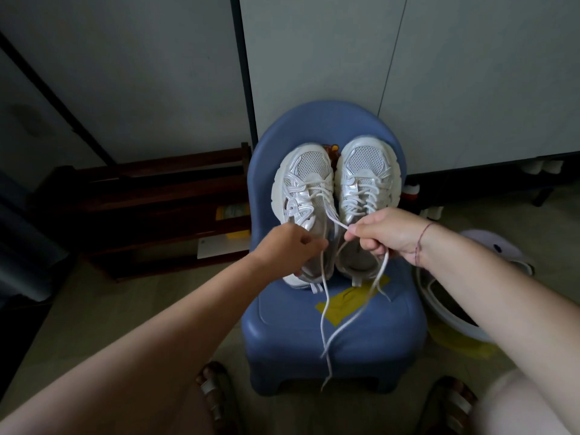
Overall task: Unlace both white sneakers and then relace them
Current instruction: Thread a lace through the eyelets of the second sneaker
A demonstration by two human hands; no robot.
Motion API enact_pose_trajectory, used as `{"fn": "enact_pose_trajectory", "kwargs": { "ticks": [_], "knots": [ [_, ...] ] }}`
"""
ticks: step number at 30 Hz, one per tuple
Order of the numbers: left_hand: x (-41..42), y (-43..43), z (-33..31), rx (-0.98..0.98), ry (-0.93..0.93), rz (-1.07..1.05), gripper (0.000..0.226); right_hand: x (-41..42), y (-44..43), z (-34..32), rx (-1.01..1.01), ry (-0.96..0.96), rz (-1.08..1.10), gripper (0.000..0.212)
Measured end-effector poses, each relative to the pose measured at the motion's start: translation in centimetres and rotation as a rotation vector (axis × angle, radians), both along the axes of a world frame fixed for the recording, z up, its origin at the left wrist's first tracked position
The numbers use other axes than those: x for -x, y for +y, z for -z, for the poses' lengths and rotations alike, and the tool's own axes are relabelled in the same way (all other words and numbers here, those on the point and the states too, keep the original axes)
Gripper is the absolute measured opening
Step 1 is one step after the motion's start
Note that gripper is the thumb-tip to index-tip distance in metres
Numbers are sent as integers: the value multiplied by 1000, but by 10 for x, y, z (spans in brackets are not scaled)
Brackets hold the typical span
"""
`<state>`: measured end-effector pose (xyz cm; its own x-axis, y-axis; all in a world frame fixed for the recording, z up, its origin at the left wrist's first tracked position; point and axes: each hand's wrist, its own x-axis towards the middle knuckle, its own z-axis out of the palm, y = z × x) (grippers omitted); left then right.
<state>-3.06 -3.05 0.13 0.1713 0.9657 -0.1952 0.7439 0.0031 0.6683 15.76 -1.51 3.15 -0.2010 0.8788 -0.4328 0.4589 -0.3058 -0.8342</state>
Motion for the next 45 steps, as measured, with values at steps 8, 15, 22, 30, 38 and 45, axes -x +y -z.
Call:
{"fn": "enact_pose_trajectory", "kwargs": {
  "ticks": [8, 15, 22, 30, 38, 45],
  "knots": [
    [-26, -1, 1, 381, -585, -192, 23, -6, 0, 2, 60, -6, -117, 23],
    [0, -3, -46, -171, -355, -17, 33, 2, 0, 4, -502, -738, -93, 14],
    [18, -4, -60, -226, -280, 93, 31, 28, -5, -18, -801, -133, -325, 27],
    [39, 5, -62, -154, -284, -35, 27, 3, 42, -6, -345, 292, 420, 17],
    [32, 9, -55, -179, -252, -28, 28, 51, -1, -19, -839, -62, -214, 40],
    [31, 9, -59, -145, -317, -42, 26, 14, 37, -16, -884, -202, 153, 15]
  ]
}}
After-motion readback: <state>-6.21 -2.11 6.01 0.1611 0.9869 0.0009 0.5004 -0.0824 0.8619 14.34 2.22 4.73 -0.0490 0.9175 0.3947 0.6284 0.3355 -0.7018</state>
